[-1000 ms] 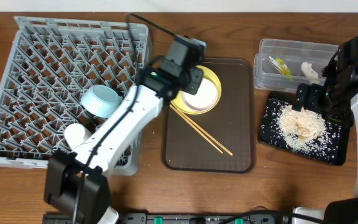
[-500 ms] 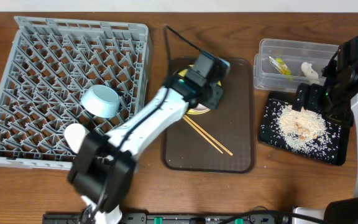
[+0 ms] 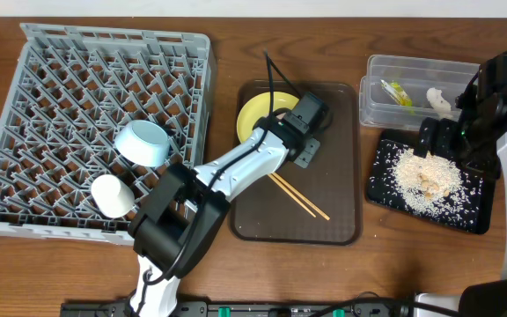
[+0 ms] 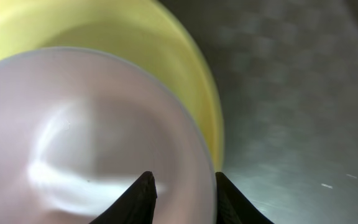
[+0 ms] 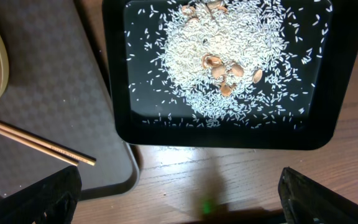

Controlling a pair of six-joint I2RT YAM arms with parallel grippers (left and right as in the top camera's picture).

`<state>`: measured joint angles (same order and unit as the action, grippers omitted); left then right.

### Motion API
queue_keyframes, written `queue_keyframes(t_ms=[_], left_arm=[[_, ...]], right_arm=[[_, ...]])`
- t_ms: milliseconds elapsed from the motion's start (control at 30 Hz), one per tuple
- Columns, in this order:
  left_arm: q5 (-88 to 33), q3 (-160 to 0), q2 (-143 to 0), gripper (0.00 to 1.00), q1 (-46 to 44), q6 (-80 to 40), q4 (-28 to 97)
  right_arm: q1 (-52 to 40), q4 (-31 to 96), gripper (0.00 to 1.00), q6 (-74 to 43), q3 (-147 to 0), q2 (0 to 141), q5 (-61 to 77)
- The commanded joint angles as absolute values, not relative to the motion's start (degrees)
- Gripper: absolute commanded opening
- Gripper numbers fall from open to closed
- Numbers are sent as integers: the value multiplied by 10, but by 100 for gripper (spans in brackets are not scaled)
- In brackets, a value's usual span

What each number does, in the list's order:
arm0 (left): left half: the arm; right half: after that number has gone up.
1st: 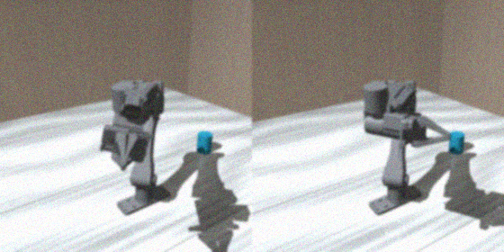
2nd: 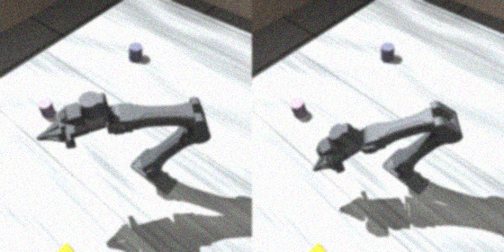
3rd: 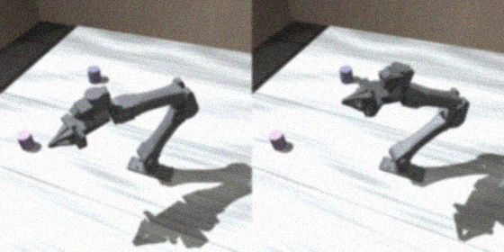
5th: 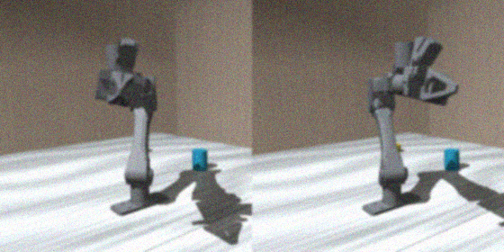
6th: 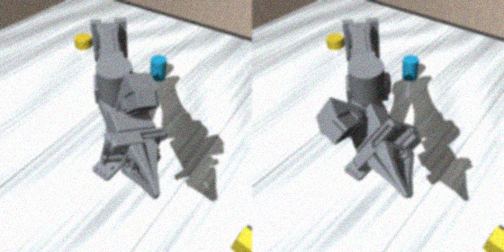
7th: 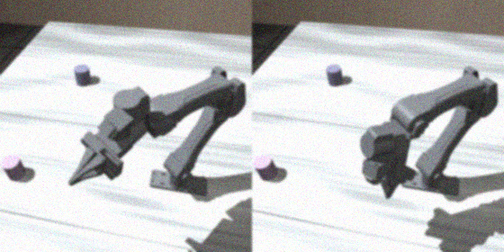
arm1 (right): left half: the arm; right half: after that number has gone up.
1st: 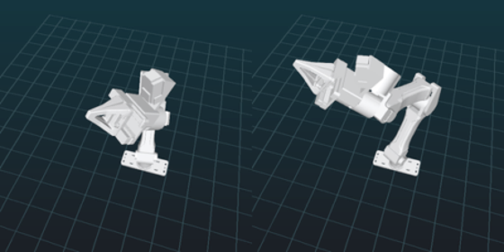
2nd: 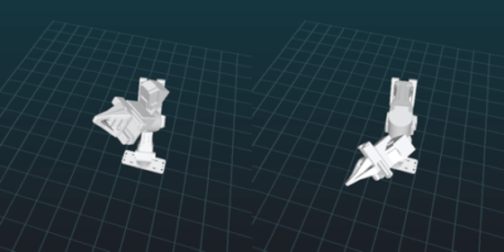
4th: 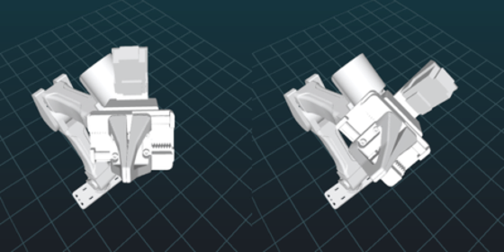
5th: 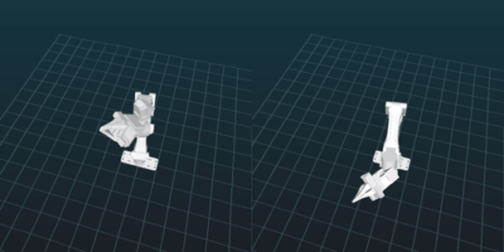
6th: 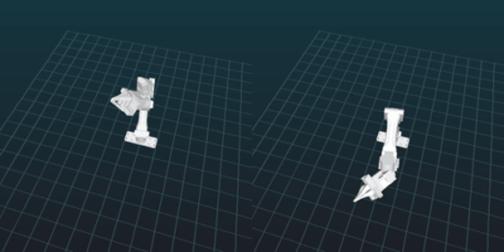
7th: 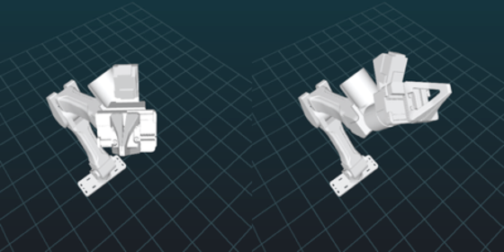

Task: Sort waste into correct bins and load items into the dishwasher
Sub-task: 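Carry the white plate to the dish rack and set it in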

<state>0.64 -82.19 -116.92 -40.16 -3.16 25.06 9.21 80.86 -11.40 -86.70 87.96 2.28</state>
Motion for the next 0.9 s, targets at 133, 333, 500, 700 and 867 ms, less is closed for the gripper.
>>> queue_keyframes(t_ms=[133, 333, 500, 700, 867], left_arm=[[51, -817, -1171, 32, -376, -35, 248], [52, -817, -1180, 36, -376, -35, 247], [52, -816, -1199, 36, -376, -35, 248], [52, -816, -1199, 12, -376, -35, 251], [52, -817, -1198, 8, -377, -35, 255]], right_arm=[[94, 808, 99, -121, -876, 875, 16], [94, 809, 99, -121, -876, 875, 16], [94, 812, 99, -121, -876, 875, 16], [94, 812, 99, -121, -876, 875, 16], [94, 812, 99, -121, -876, 875, 16]])
